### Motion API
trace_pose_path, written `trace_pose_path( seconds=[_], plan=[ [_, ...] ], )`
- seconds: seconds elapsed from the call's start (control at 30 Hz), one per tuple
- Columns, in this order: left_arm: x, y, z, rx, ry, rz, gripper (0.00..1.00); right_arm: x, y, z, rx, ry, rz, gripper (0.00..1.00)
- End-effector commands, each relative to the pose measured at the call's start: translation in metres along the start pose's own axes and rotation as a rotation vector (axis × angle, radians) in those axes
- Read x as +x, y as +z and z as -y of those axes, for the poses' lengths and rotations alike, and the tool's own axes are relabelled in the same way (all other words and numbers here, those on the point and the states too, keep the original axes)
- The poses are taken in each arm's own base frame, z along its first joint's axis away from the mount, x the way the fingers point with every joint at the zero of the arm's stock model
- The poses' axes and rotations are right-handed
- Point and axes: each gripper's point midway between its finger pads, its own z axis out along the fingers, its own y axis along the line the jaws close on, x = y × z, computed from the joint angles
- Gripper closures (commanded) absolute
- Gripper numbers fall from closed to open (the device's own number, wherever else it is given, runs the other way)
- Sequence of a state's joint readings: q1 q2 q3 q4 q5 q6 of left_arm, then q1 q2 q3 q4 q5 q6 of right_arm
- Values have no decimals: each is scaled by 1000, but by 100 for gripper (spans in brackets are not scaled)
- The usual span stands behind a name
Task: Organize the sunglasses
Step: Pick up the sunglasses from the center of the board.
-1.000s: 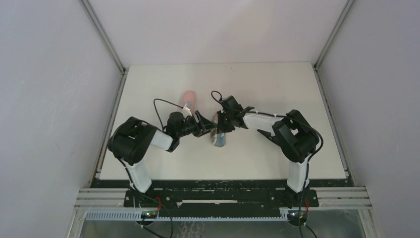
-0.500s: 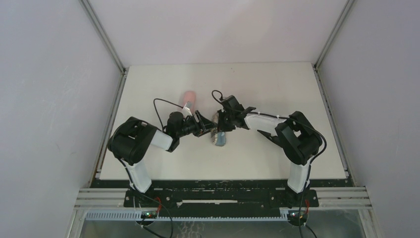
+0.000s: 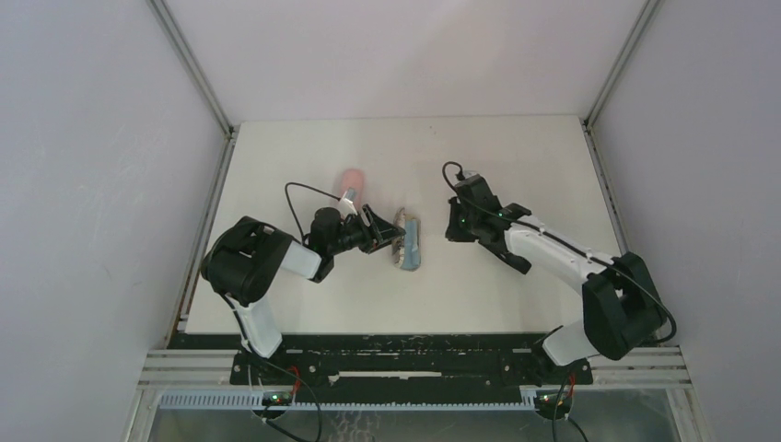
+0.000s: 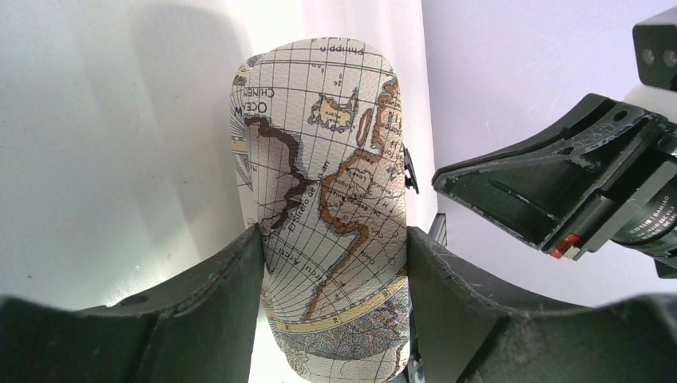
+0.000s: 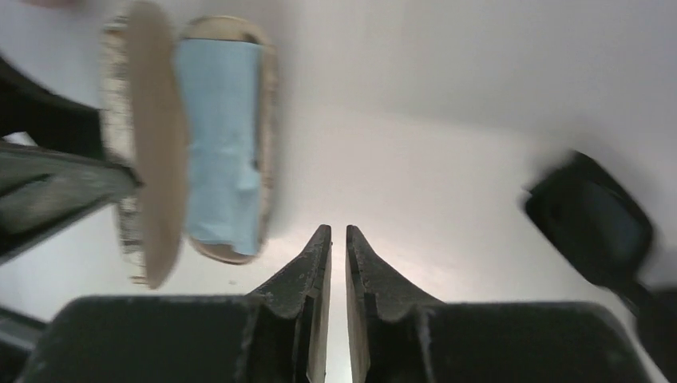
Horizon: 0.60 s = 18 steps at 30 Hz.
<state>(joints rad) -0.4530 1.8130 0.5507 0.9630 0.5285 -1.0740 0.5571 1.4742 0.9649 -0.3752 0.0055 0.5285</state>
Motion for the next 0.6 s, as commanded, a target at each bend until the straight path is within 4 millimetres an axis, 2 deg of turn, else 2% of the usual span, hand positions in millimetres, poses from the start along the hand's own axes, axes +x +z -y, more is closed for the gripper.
trace_pose_path(
  seconds=[0.0, 0.1, 0.27, 0.4, 0.57],
  plan=[
    [-4, -4, 14, 63, 20, 10, 75, 10, -35, 65, 295, -60, -14, 88],
    [-4, -4, 14, 62, 21, 8, 75, 16, -54, 92, 435, -134, -26, 82],
    [-3, -4, 15, 68, 25, 2, 75, 17, -75, 121, 641, -307, -54, 61],
    [-3, -4, 16, 74, 26, -3, 75, 19, -74, 125, 716, -452, -119, 54],
    [-3, -3, 17, 78, 25, -9, 75, 28, -57, 136, 821, -639, -223, 52]
  ],
)
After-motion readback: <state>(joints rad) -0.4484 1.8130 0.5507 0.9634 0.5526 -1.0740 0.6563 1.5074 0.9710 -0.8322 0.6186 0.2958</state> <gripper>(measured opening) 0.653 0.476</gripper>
